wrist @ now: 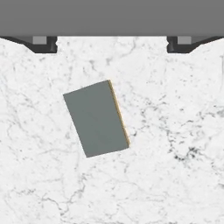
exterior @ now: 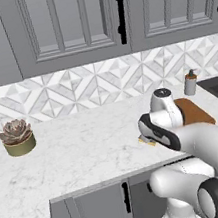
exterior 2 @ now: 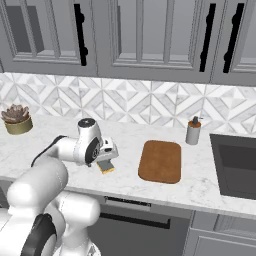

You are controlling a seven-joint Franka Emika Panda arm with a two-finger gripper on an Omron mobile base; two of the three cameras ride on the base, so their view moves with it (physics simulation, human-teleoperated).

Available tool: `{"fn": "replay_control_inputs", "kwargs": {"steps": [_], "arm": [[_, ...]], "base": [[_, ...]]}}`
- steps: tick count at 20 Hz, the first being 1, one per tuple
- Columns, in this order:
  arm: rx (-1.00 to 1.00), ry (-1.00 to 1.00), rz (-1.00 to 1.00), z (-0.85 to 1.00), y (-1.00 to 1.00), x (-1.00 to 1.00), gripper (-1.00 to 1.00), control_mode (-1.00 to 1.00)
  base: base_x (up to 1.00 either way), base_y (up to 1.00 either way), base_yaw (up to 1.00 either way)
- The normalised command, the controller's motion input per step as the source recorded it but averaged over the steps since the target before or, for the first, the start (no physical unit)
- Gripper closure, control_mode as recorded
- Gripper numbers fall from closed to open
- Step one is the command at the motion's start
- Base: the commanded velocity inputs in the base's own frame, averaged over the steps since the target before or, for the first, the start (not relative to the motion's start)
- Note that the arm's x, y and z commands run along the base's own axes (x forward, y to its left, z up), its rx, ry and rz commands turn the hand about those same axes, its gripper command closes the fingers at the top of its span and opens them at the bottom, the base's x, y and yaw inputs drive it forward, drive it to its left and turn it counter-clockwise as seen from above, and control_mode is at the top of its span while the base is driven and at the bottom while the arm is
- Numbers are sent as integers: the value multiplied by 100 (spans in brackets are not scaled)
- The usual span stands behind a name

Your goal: Pick up the sponge from the counter and clean the cutting board by briefly scrubbing or pressing down on the cutting board. Once finished, release the sponge.

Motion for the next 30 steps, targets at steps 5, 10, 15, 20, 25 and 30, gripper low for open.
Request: {"fn": "replay_control_inputs", "kwargs": {"steps": [5,10,15,20,25,30], "arm": [[0,0,0,-6,-4,33,-100,-100],[0,0,0,-4,0,6,-100,-100],[0,0,0,-9,0,2,-100,-100],[0,0,0,-18,1,1,-100,-100],[0,0,0,-27,0,14,-100,-100],[0,0,1,-21,0,29,-100,-100]], "base": [[0,0,0],[0,0,0],[0,0,0],[0,0,0],[0,0,0],[0,0,0]]}}
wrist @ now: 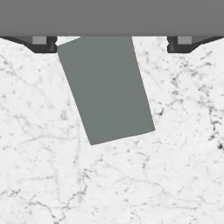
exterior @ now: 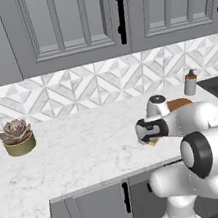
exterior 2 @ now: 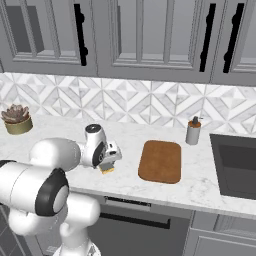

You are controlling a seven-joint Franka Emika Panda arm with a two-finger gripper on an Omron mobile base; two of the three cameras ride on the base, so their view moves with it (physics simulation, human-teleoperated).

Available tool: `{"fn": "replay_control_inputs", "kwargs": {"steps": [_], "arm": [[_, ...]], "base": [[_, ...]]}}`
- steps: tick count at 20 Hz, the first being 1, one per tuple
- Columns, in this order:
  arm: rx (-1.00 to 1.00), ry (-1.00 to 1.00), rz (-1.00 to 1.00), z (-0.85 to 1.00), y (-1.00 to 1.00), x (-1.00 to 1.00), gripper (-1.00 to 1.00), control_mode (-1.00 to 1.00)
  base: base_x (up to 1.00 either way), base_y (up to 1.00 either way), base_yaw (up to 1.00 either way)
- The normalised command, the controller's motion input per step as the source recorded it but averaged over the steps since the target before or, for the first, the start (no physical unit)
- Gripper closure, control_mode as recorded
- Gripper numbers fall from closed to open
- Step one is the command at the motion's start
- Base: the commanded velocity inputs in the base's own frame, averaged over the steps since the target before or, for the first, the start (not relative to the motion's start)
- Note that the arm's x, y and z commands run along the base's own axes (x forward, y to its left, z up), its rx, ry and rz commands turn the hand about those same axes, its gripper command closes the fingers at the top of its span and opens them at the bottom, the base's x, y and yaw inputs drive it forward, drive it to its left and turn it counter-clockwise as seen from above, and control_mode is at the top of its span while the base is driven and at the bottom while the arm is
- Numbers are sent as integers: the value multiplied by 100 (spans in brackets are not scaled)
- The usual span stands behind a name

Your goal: Pick up the sponge from the counter and clean the cutting board by briefly scrubbing or pressing down on the cutting board. Once finished, release the sponge.

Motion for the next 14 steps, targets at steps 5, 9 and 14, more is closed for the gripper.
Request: {"fn": "replay_control_inputs", "kwargs": {"steps": [5,9,14], "arm": [[-3,0,3,-18,-3,42,-100,-100],[0,0,3,-16,-2,38,-100,-100],[0,0,8,-37,0,11,-100,-100]], "base": [[0,0,0],[0,0,0],[0,0,0]]}}
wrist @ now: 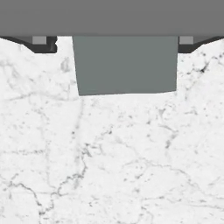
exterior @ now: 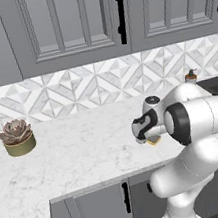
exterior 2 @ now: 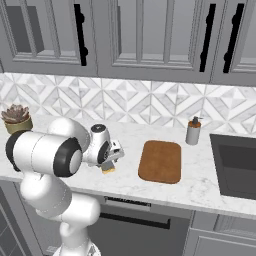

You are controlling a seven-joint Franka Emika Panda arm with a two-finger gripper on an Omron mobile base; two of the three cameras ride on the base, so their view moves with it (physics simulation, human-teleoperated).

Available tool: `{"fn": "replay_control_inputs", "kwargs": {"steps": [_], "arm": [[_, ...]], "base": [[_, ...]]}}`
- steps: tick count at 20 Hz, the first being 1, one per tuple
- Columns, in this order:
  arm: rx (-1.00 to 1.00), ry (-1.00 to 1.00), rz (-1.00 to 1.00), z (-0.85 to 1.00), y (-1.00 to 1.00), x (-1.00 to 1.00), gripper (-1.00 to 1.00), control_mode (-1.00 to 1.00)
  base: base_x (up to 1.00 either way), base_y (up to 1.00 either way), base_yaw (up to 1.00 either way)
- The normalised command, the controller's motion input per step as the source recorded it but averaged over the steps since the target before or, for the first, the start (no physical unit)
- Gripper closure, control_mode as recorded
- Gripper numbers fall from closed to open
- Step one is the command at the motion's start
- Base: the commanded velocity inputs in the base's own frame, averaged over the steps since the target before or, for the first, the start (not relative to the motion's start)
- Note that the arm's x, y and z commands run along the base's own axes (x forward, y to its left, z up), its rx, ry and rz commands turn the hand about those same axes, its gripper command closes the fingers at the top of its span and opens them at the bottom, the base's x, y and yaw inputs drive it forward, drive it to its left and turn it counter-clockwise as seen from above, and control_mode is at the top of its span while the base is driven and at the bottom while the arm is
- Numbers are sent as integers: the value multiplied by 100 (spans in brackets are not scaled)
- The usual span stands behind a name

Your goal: Pick up the sponge from the counter and clean the cutting board by briefly scrubbing or pressing down on the cutting board. Once finished, release the sponge.

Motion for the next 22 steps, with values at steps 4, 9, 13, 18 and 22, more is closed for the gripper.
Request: {"fn": "replay_control_inputs", "kwargs": {"steps": [4,9,13,18,22], "arm": [[3,0,10,-54,0,0,-100,-100],[6,0,5,-43,9,-2,100,-100],[3,0,-2,-6,2,-14,100,-100],[0,-1,0,33,-36,-3,100,-100],[0,0,0,93,-93,6,100,-100]], "base": [[0,0,0],[0,0,0],[0,0,0],[0,0,0],[0,0,0]]}}
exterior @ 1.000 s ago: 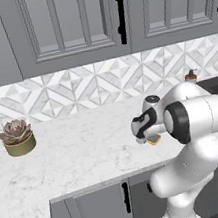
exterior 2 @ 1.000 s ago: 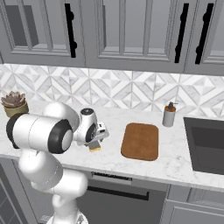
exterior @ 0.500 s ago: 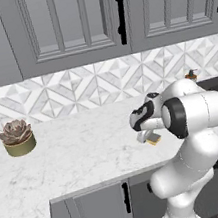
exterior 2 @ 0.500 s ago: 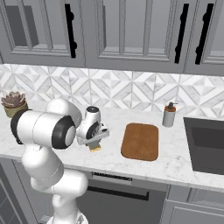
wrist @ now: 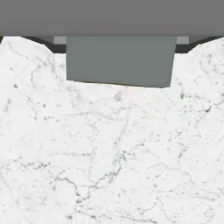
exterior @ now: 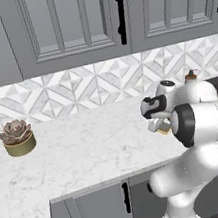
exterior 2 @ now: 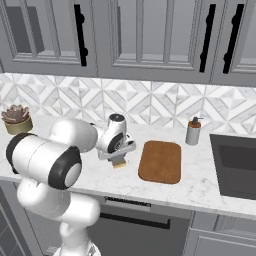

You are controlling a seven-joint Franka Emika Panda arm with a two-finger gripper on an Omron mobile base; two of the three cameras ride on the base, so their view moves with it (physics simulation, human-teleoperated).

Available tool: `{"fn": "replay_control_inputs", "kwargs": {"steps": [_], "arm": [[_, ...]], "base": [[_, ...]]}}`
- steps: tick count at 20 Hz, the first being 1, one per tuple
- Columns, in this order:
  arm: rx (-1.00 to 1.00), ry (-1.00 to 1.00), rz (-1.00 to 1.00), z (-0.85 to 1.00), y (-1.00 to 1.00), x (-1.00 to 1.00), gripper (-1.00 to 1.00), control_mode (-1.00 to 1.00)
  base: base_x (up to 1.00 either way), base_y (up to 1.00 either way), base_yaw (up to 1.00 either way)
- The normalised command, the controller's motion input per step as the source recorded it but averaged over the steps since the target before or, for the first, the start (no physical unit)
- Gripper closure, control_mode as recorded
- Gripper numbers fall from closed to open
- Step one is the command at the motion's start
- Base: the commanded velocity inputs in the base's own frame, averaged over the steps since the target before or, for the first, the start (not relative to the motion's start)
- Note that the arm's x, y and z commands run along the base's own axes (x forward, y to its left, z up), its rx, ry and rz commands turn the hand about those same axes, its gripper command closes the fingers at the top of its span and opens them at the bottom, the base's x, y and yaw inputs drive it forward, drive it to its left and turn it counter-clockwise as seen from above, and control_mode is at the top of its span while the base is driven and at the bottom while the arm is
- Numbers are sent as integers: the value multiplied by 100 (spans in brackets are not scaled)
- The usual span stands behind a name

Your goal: Pick up the sponge from the counter and clean the cutting board by briefly scrubbing or pressing down on the cutting board. Once finished, release the sponge.

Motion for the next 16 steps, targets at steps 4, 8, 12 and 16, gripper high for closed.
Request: {"fn": "replay_control_inputs", "kwargs": {"steps": [4,8,12,16], "arm": [[1,0,-1,95,-100,38,100,-100],[16,8,-15,13,-72,67,100,-100],[11,7,-13,-7,-36,59,100,-100],[0,0,-12,-2,-16,49,100,-100]], "base": [[0,0,0],[0,0,0],[0,0,0],[0,0,0]]}}
